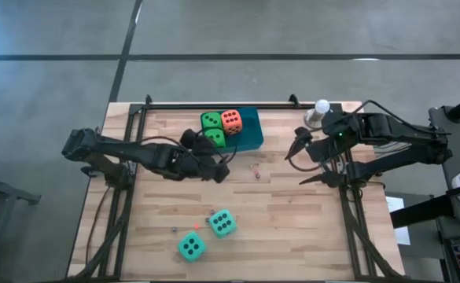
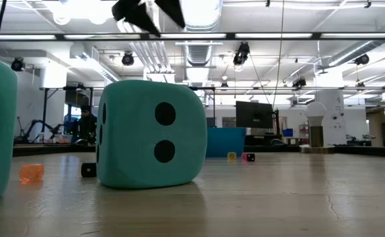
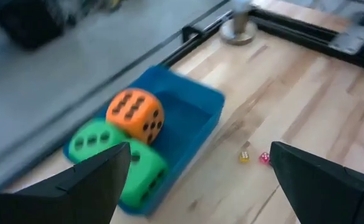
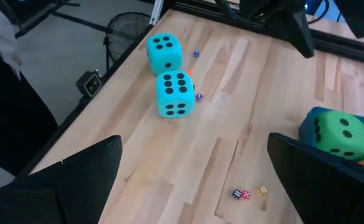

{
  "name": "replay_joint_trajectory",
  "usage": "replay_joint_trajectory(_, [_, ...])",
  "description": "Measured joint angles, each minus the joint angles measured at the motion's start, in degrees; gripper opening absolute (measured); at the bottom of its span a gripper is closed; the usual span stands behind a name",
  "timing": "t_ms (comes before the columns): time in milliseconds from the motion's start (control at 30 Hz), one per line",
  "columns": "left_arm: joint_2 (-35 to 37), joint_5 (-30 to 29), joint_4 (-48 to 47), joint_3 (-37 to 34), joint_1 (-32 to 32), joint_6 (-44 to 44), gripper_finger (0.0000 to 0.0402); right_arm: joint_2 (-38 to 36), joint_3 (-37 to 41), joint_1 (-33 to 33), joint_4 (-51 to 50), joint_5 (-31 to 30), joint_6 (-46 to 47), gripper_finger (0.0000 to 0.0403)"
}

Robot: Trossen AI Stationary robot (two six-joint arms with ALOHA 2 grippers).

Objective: Pick & Place Dice
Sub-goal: Put the top blue dice into the blue bin

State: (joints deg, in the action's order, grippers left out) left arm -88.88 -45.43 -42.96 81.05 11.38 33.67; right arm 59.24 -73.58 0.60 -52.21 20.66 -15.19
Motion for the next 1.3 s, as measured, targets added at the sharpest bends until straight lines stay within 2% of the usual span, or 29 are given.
replay_joint_trajectory(100, [0.01, 0.01, 4.07, 2.63, 1.73, -6.58, 0.0389, 0.04, 0.00, 0.00, 0.01, 0.00, -2.56, 0.0400])
replay_joint_trajectory(300, [0.03, -0.41, 5.07, 9.47, 5.88, -11.16, 0.0390, 0.11, 0.00, 0.00, 0.13, 0.00, -4.19, 0.0400])
replay_joint_trajectory(500, [-1.43, -3.10, 5.07, 15.55, 11.17, -11.22, 0.0385, 0.11, 0.00, 0.02, 0.15, 0.02, -4.52, 0.0400])
replay_joint_trajectory(767, [-9.77, -2.04, -0.69, 26.13, 14.27, -7.28, 0.0391, 0.13, 0.00, 0.04, 0.17, 0.04, -4.51, 0.0400])
replay_joint_trajectory(900, [-13.58, 1.89, -8.12, 30.98, 15.03, -0.71, 0.0389, 0.13, 0.00, 0.04, 0.15, 0.05, -4.44, 0.0400])
replay_joint_trajectory(1000, [-15.98, 7.40, -13.61, 32.67, 15.37, 5.46, 0.0386, 0.13, 0.00, 0.04, 0.15, 0.07, -4.34, 0.0400])
replay_joint_trajectory(1167, [-18.58, 19.05, -18.81, 31.27, 15.62, 13.27, 0.0387, 0.15, 0.00, 0.04, 0.15, 0.13, -4.34, 0.0400])
replay_joint_trajectory(1300, [-19.79, 25.27, -21.18, 29.74, 16.00, 16.02, 0.0390, 0.17, 0.00, 0.04, 0.09, 0.13, -4.34, 0.0400])
